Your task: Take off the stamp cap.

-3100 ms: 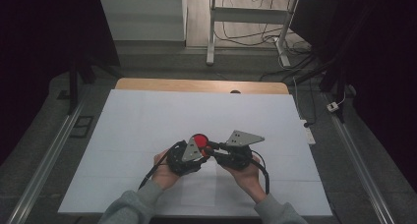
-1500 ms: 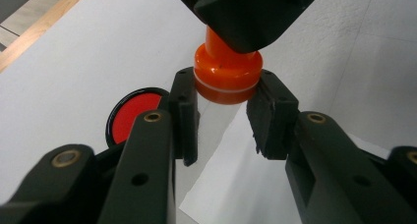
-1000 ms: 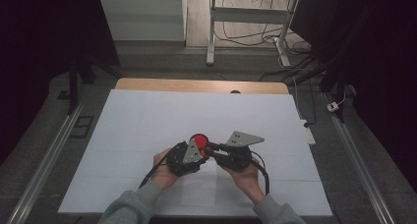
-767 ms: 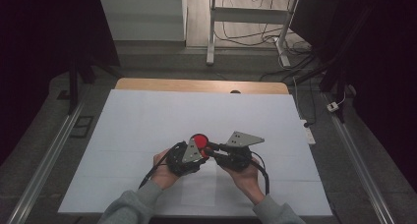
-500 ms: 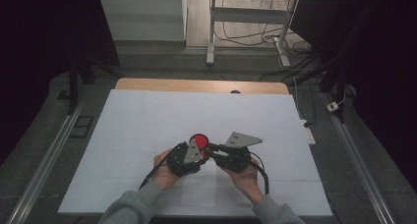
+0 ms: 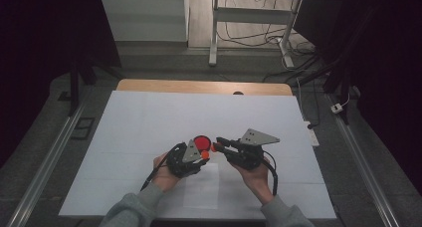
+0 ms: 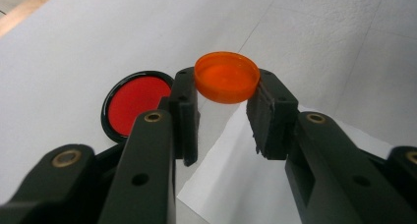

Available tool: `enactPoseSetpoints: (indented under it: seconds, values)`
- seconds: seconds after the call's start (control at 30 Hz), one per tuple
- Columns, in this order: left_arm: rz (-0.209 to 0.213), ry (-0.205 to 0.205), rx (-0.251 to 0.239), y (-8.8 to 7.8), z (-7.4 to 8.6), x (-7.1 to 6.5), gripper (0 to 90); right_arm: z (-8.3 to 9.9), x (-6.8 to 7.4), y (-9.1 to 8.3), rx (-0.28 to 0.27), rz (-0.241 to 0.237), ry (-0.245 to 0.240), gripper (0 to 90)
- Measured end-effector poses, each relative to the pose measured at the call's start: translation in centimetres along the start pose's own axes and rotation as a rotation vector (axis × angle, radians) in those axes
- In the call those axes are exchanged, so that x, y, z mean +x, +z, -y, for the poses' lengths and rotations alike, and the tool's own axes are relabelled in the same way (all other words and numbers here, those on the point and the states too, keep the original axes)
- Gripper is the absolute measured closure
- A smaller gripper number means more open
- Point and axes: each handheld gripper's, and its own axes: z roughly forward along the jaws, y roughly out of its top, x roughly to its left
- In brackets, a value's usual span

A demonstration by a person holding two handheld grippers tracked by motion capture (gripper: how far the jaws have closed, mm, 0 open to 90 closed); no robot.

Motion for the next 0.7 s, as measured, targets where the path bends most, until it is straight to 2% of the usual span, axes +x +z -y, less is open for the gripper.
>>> enactPoseSetpoints:
  seconds: [0.43,0.7]
  values:
    - [-0.003,-0.068,-0.058,-1.6,1.1,1.7,65.2,0.1,0.1,0.2,0.007,-0.026,-0.008,73.2]
    - [-0.004,-0.075,-0.072,-2.8,1.7,2.2,65.2,0.2,-0.2,0.1,0.006,-0.025,-0.003,73.1]
